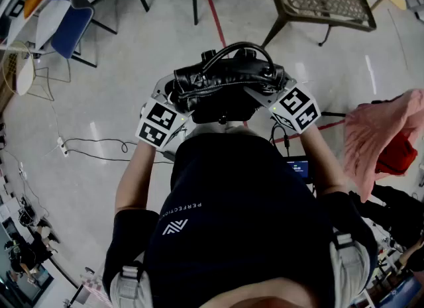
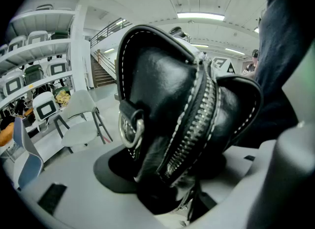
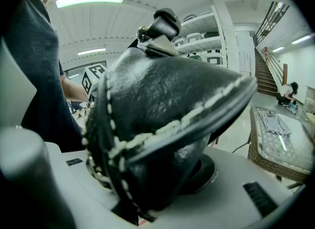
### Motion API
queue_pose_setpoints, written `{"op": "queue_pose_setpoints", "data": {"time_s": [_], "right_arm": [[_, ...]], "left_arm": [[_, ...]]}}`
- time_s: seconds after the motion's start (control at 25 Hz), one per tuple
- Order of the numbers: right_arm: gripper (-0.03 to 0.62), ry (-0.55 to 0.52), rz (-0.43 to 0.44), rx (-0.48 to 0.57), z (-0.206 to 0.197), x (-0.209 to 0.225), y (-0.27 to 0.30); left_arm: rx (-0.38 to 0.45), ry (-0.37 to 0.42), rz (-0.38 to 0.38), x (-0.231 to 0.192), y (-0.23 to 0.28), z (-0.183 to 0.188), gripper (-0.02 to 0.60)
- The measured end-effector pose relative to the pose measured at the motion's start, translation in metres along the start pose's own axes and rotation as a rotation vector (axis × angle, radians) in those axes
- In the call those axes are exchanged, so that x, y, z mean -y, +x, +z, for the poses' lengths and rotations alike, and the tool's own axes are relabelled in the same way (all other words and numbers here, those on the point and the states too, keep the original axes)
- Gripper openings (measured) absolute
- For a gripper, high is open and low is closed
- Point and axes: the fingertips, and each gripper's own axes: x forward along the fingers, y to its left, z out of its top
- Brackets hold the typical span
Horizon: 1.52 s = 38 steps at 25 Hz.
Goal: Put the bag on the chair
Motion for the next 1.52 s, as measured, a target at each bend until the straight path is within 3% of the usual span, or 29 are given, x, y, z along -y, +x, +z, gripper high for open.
{"op": "queue_pose_setpoints", "data": {"time_s": [0.68,1.52], "right_arm": [[0.192,0.024,0.016,-0.024,-0.011,0.006,0.009],[0.192,0.025,0.057,-0.063,0.083,0.013,0.150]], "left_arm": [[-0.009,-0.031,-0.013,-0.001,0.014,-0.014,0.301],[-0.013,-0.081,0.014,-0.150,-0.037,-0.062,0.301]]}}
